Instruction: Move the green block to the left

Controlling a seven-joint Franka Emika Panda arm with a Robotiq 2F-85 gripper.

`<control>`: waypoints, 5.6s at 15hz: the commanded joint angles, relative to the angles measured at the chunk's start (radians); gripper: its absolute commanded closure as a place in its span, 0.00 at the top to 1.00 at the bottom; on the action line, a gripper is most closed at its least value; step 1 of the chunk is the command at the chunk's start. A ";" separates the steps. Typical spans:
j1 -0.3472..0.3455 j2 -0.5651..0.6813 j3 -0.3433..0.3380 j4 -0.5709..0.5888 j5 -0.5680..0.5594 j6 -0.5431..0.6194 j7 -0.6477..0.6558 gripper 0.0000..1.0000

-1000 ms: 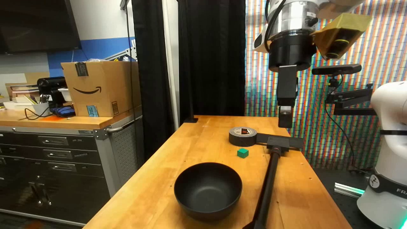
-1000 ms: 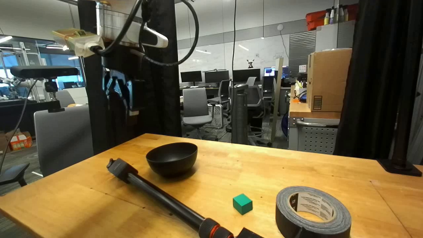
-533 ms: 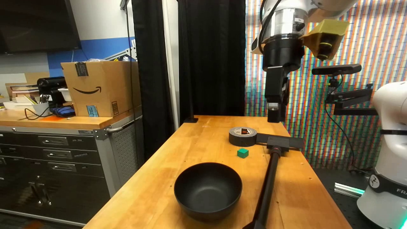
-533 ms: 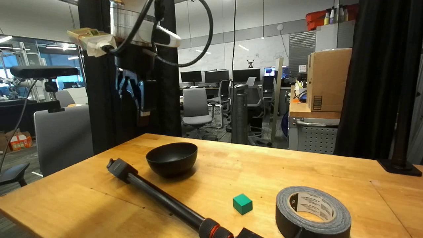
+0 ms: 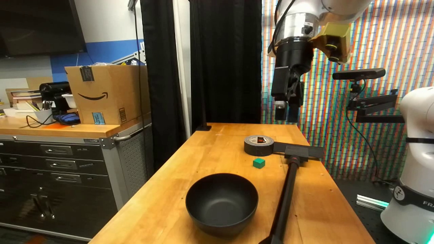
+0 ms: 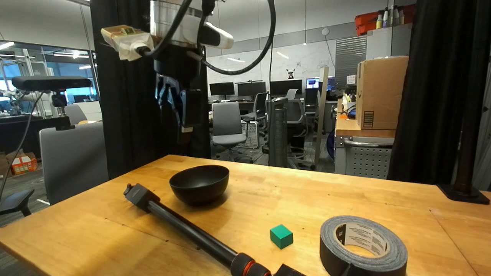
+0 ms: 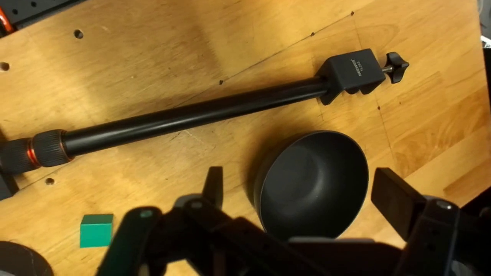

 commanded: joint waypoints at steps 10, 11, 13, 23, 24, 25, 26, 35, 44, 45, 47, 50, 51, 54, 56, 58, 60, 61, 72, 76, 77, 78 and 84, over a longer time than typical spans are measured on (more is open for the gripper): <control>-0.113 0.017 -0.090 0.046 -0.027 0.011 -0.018 1.00; -0.117 0.024 -0.094 0.051 -0.030 0.015 -0.021 1.00; -0.123 0.052 -0.101 0.064 -0.040 0.026 -0.031 1.00; -0.089 0.318 -0.178 0.124 0.056 0.130 -0.203 1.00; -0.094 0.342 -0.189 0.132 0.068 0.136 -0.221 1.00; -0.097 0.360 -0.200 0.139 0.079 0.136 -0.237 1.00; -0.102 0.373 -0.213 0.141 0.091 0.140 -0.254 1.00; -0.132 0.428 -0.269 0.092 0.142 0.157 -0.325 1.00; -0.178 0.412 -0.274 0.004 0.063 0.184 -0.321 1.00; -0.187 0.409 -0.273 -0.004 0.038 0.196 -0.309 1.00; -0.206 0.408 -0.270 -0.015 -0.017 0.223 -0.284 1.00; -0.223 0.407 -0.265 -0.022 -0.094 0.258 -0.251 1.00; -0.226 0.408 -0.262 -0.022 -0.118 0.266 -0.238 1.00; -0.224 0.409 -0.251 -0.019 -0.183 0.282 -0.187 1.00; -0.218 0.413 -0.234 -0.015 -0.229 0.287 -0.146 1.00; -0.207 0.423 -0.213 0.000 -0.260 0.280 -0.116 1.00; -0.194 0.434 -0.191 0.017 -0.282 0.272 -0.090 1.00; -0.189 0.438 -0.182 0.023 -0.290 0.269 -0.081 1.00; -0.134 0.506 -0.170 0.044 -0.170 0.287 -0.146 1.00; -0.137 0.538 -0.174 0.047 -0.136 0.291 -0.170 1.00; -0.138 0.546 -0.176 0.051 -0.135 0.290 -0.174 1.00; -0.139 0.552 -0.176 0.054 -0.138 0.289 -0.174 1.00; -0.141 0.596 -0.181 0.090 -0.140 0.328 -0.189 1.00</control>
